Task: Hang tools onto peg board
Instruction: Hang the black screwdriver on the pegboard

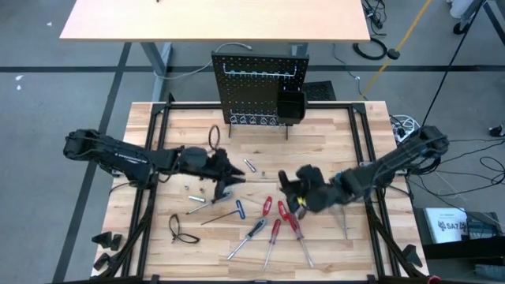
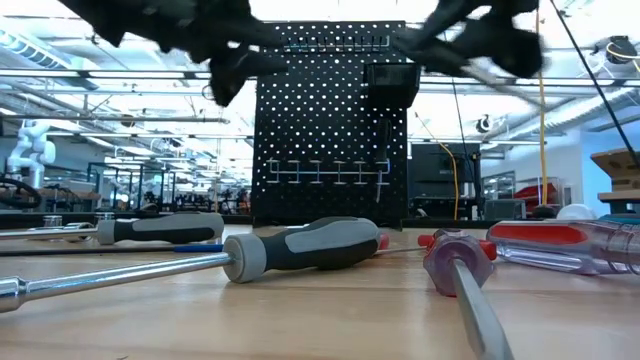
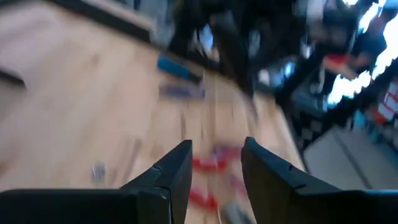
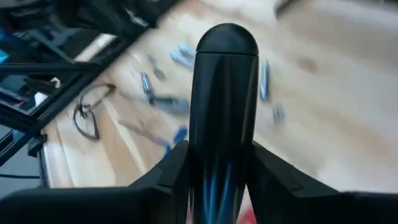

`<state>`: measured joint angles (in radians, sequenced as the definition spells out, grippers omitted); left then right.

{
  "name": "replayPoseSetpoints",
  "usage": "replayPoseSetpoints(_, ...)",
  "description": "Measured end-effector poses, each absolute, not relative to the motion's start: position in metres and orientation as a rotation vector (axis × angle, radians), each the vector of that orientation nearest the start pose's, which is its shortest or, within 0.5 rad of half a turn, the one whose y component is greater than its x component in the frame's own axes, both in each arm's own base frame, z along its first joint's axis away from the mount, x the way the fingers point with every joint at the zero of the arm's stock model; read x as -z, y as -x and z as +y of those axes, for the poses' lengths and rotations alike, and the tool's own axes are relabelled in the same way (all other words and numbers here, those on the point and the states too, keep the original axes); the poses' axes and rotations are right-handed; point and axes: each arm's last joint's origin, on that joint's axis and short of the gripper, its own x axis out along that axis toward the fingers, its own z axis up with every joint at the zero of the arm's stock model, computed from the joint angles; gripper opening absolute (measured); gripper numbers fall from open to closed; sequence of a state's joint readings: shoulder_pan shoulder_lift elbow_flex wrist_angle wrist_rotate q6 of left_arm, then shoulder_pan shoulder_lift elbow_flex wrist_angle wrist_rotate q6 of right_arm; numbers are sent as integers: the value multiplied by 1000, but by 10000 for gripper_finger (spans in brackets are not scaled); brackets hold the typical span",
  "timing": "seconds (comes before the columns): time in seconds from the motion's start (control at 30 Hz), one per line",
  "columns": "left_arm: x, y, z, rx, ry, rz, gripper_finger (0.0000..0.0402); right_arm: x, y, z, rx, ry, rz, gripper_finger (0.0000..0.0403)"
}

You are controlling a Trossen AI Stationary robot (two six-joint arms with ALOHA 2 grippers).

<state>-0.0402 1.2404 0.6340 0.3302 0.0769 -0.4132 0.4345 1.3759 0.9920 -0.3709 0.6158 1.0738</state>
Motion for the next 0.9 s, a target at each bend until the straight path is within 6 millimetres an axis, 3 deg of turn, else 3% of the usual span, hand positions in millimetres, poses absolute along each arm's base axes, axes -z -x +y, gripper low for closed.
replayPoseSetpoints(0.13,-251,-266,16,26,555,127,138,-276,-280,84,416,-554,418,109)
replayPoseSetpoints(0.3,-260,-270,35,195,741,30,138,-282,-290,60,414,-491,378,109)
replayPoseSetpoints(0.53,-255,-283,19,164,694,2,157,-287,-299,38,255,-416,389,109)
replayPoseSetpoints(0.7,-257,-292,12,28,690,-50,211,-287,-300,33,205,-385,411,109)
replayPoseSetpoints(0.9,-248,-307,1,-3,674,-21,274,-287,-301,25,198,-349,415,109)
